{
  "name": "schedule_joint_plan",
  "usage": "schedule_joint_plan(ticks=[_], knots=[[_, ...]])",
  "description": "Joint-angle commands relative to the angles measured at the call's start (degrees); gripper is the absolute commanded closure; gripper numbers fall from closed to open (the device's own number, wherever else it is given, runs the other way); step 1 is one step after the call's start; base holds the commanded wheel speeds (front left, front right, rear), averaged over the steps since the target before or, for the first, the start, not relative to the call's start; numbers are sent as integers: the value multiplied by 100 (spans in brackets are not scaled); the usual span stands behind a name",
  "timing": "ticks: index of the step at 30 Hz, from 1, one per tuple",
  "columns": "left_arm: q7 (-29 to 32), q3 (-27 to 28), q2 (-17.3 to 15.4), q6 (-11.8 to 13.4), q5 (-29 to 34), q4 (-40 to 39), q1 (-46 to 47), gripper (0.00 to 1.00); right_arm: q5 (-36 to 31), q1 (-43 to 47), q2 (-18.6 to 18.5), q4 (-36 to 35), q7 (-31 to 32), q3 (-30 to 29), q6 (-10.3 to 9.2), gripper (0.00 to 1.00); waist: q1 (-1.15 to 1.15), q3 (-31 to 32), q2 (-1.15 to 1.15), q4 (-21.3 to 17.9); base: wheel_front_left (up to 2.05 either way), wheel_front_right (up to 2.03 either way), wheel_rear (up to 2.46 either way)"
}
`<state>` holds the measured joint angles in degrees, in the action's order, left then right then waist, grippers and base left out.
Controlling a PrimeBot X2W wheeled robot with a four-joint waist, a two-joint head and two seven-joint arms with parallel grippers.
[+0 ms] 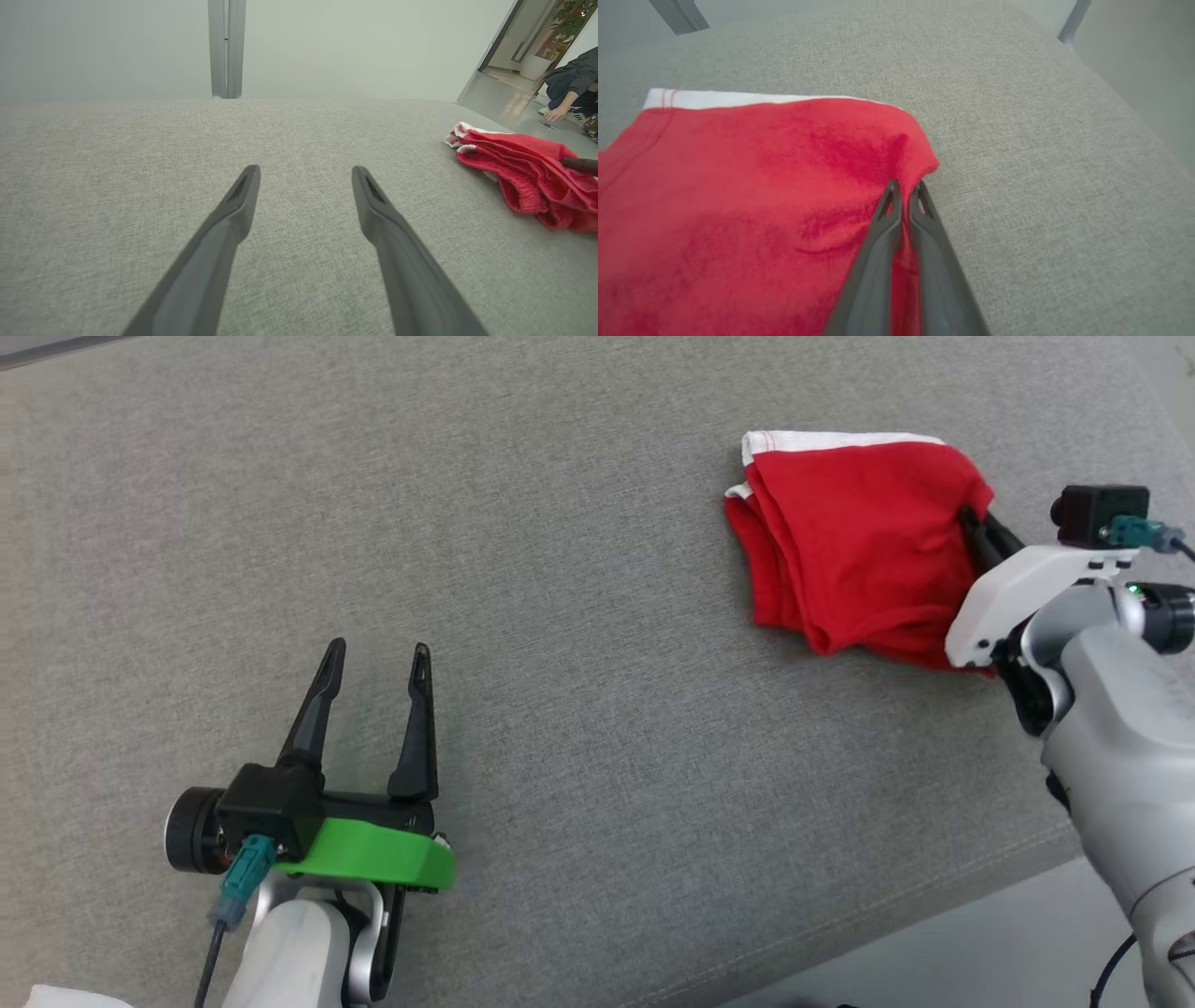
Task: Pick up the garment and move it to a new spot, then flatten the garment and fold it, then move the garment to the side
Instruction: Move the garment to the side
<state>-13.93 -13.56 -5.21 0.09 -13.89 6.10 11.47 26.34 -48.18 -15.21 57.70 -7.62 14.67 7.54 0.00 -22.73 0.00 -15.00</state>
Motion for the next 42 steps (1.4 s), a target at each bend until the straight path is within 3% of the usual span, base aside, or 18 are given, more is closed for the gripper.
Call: schedule_joint_plan(ticks=[1, 16, 22, 23, 24, 25, 36, 42], knots=[[-5, 6, -51, 31, 14, -24, 111, 0, -88, -210, -130, 59, -29, 9, -11, 100, 0, -95, 0, 196, 0, 0, 0], [7, -173, -77, 25, 49, -467, 186, 0, -805, -1498, -1557, 853, -59, -248, -11, 100, 0, -535, 0, 970, 0, 0, 0], [58, -235, -105, 65, 75, -589, 117, 0, -1155, -1814, -1702, 1222, -194, -392, -11, 100, 0, -621, 0, 1073, 0, 0, 0], [63, -248, -103, 73, 78, -592, 106, 0, -1197, -1830, -1708, 1276, -247, -431, -11, 88, 0, -618, 0, 1078, 0, 0, 0], [67, -254, -104, 80, 80, -591, 98, 0, -1225, -1844, -1709, 1318, -284, -473, -11, 50, 0, -610, 0, 1080, 0, 0, 0], [61, -265, -105, 87, 79, -588, 85, 0, -1271, -1835, -1690, 1363, -334, -524, -11, 0, 0, -594, 0, 1081, 0, 0, 0], [53, -308, -95, 113, -35, -480, -29, 0, -1734, -1601, -1403, 1563, -545, -914, -11, 0, 0, -202, 0, 971, 0, 0, 0], [13, -176, -77, 138, -208, -320, -9, 0, -1881, -1525, -1030, 1471, -680, -959, -11, 0, 0, 200, 0, 940, 0, 0, 0]])
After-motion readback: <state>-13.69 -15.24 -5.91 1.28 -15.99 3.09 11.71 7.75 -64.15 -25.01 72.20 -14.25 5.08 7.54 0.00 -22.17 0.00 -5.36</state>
